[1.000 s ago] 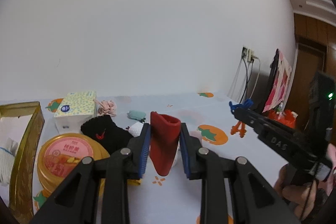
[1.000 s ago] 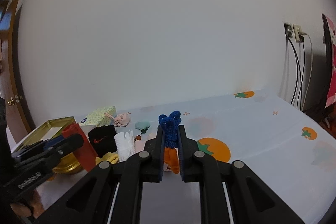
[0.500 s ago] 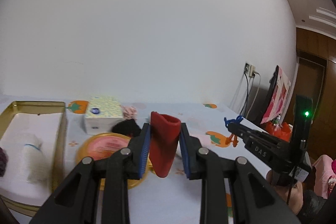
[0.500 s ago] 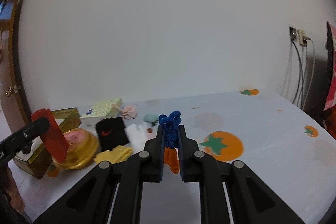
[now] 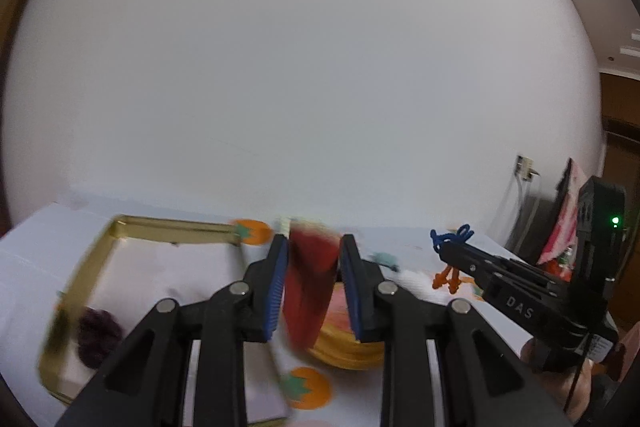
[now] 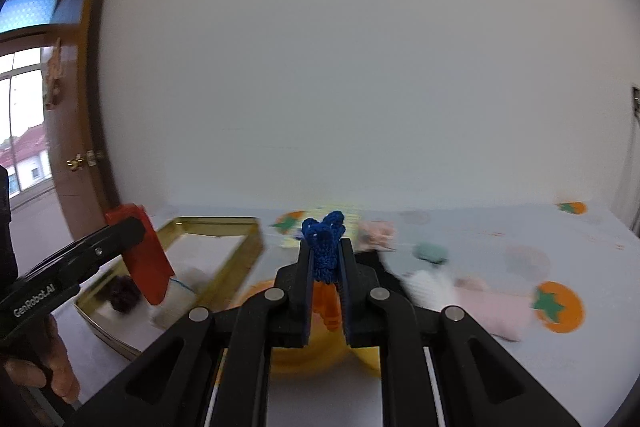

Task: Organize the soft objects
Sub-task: 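Carry the red sock and toy into the gold tray and release both, then grasp the white sock with the right tool and lift it, then lower the left tool onto the yellow cloth and close it while the right tool holds the sock, then carry the yellow cloth and white sock over the gold tray with both tools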

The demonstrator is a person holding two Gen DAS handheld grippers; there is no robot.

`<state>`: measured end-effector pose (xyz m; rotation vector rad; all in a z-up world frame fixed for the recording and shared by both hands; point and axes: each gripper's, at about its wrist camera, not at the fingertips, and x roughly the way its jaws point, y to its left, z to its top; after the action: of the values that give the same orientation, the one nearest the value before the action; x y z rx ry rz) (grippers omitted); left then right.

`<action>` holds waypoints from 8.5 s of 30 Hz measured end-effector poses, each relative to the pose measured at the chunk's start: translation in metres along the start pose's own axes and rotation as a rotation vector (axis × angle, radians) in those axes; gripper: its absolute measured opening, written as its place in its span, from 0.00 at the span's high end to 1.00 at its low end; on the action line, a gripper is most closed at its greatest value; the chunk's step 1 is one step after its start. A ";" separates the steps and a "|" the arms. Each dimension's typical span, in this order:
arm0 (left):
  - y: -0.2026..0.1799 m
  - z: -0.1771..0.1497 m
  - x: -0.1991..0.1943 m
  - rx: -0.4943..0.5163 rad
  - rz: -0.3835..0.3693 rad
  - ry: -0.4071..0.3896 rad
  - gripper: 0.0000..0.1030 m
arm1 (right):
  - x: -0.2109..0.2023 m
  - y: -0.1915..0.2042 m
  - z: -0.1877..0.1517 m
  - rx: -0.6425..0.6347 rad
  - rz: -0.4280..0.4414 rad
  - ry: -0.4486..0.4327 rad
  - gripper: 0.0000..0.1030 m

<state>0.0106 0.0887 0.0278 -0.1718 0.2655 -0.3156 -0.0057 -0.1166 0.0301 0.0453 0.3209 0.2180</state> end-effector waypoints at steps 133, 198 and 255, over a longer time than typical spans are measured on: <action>-0.120 -0.053 0.042 0.254 0.075 0.154 0.01 | 0.082 -0.122 -0.046 0.185 -0.043 0.470 0.60; -0.200 -0.068 0.132 0.217 -0.308 0.441 0.63 | -0.017 -0.222 -0.012 0.297 -0.186 0.027 0.82; -0.165 -0.087 0.177 0.080 -0.192 0.653 0.86 | -0.014 -0.225 -0.013 0.311 -0.172 0.034 0.81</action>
<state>0.1019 -0.1348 -0.0614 -0.0086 0.8846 -0.5690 0.0235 -0.3390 0.0041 0.3207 0.3886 -0.0033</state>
